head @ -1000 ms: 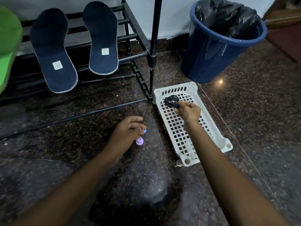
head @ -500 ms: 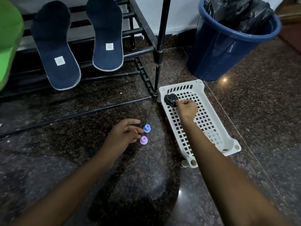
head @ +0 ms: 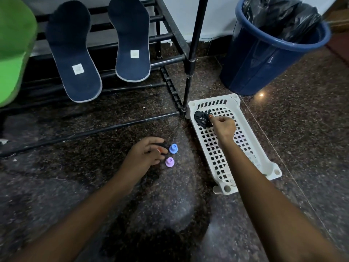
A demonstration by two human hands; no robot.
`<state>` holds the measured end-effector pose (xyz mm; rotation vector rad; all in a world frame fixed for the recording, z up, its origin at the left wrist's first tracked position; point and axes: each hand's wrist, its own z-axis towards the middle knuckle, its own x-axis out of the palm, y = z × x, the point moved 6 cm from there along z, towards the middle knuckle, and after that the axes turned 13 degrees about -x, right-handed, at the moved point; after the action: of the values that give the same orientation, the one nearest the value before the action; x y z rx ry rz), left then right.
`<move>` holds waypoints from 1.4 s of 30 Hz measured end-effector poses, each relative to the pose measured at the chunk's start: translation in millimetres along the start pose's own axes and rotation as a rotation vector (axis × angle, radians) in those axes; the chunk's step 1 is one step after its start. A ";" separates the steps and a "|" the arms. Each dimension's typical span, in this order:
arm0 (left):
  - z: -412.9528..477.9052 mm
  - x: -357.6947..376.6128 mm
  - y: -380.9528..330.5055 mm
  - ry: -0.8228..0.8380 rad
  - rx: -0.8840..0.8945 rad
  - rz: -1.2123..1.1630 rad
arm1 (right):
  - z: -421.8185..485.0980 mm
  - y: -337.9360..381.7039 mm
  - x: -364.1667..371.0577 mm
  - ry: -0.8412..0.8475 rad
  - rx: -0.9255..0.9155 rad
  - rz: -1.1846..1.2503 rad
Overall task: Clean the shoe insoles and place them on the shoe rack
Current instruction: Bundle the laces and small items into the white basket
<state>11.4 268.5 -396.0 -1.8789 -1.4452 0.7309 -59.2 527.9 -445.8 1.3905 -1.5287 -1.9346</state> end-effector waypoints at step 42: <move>0.7 -3.1 1.5 0.004 -0.005 0.005 | -3.6 16.8 19.4 0.134 -0.137 -0.166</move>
<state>11.0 265.3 -397.4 -1.8877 -1.4421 0.7260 -70.7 505.3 -440.6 1.5948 -1.2312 -1.9549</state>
